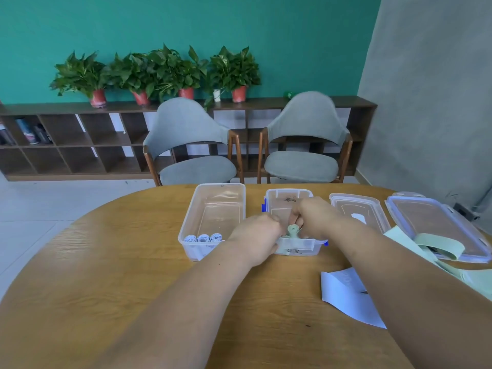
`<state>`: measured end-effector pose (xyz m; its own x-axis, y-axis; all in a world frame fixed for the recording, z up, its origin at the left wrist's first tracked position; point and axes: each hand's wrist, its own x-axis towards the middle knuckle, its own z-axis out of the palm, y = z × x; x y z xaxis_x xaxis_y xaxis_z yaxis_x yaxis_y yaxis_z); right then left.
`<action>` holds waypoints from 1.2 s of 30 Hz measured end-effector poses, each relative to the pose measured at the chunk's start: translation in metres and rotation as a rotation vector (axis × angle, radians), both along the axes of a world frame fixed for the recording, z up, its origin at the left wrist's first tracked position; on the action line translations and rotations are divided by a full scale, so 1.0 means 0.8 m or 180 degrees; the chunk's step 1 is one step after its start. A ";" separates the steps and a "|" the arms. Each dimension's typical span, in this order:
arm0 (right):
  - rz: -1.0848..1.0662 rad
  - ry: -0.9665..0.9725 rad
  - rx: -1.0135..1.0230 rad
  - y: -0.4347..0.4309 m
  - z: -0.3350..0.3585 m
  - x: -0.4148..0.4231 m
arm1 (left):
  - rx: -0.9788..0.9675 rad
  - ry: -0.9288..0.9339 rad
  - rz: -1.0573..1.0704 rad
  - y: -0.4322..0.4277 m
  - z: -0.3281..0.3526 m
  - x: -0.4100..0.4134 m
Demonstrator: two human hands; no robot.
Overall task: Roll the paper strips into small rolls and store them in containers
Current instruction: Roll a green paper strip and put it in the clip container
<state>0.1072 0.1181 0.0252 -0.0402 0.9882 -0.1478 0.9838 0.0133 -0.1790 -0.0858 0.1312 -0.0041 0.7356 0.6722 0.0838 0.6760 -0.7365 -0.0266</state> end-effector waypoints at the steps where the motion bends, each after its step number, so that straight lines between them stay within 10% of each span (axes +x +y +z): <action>1: 0.0013 0.0060 -0.0054 0.002 0.001 0.001 | 0.0025 0.0006 0.0028 0.002 -0.003 0.001; 13: 0.0081 0.0767 -0.0729 0.002 0.013 0.010 | -0.0055 0.0004 0.0119 0.004 -0.001 0.008; 36: -0.0038 0.0253 -0.0267 -0.013 -0.003 -0.003 | -0.0325 -0.0342 0.0161 -0.009 0.010 0.005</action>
